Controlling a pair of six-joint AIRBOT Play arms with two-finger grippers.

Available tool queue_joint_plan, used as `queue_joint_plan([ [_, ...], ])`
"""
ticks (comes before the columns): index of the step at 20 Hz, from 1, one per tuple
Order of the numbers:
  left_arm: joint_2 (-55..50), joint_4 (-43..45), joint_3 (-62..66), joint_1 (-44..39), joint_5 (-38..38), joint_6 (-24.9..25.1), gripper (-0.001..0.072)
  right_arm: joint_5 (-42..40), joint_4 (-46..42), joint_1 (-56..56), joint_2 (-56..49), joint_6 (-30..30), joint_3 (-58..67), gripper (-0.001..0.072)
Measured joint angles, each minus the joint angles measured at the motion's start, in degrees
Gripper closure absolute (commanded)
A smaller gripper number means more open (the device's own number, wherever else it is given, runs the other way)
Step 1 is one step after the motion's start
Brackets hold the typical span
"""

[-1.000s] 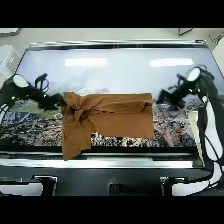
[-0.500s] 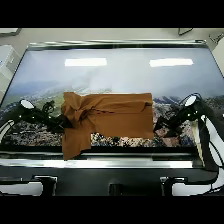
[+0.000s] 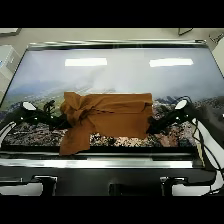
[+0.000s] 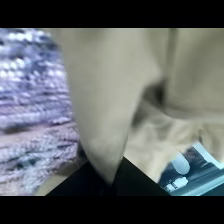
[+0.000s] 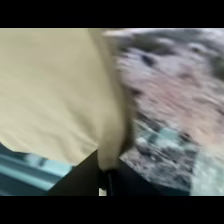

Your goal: Fold the clothes and pants, and hang the long-sleeved shirts on hangers.

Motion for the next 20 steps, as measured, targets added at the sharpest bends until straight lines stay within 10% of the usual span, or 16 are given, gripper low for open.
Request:
queue_joint_plan([
  [10,32.9,0.2,40.2,5.5,5.4,-0.1,0.0674,-9.3,-6.9,-3.3,27.6,-4.3,40.1,0.0676],
  [20,51.0,1.1,52.7,5.7,19.9,-3.2,0.0675,-23.1,-14.6,-4.0,51.1,-4.9,47.8,0.0676],
])
